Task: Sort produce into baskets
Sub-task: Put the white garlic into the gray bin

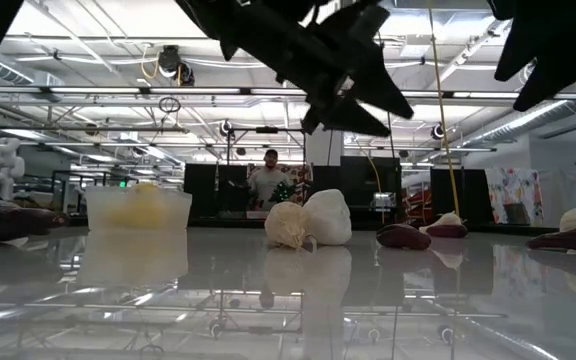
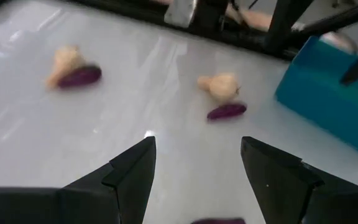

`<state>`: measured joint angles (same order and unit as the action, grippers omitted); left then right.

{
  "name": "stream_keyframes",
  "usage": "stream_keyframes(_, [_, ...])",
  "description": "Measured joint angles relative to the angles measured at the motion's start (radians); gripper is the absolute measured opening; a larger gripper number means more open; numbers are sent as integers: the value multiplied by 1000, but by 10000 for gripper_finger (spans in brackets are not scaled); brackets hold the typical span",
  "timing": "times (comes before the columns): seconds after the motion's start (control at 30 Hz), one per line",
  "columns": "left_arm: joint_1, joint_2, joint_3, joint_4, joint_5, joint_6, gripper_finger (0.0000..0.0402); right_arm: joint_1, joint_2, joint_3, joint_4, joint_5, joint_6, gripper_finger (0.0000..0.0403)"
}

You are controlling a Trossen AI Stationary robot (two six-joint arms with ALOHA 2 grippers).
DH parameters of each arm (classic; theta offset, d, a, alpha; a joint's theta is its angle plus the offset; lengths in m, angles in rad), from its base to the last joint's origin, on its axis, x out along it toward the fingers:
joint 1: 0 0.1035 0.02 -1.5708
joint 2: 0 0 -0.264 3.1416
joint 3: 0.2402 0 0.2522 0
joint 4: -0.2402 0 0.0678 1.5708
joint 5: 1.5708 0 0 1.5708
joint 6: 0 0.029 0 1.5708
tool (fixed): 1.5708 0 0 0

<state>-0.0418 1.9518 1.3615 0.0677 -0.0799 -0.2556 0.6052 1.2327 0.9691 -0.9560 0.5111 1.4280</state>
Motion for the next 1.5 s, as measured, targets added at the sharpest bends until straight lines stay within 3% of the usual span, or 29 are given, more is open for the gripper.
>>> stream_keyframes(0.77, [-9,39,29,-139,-3,1,242,31,0,0,-175,-132,35,286])
stream_keyframes(1.03, [-5,39,22,-200,-1,49,242,91,0,0,-190,-206,122,286])
stream_keyframes(1.23, [29,39,43,-273,98,113,242,160,4,0,-208,-207,221,286])
stream_keyframes(1.5, [64,39,52,-291,105,109,242,222,63,0,-215,-205,311,286])
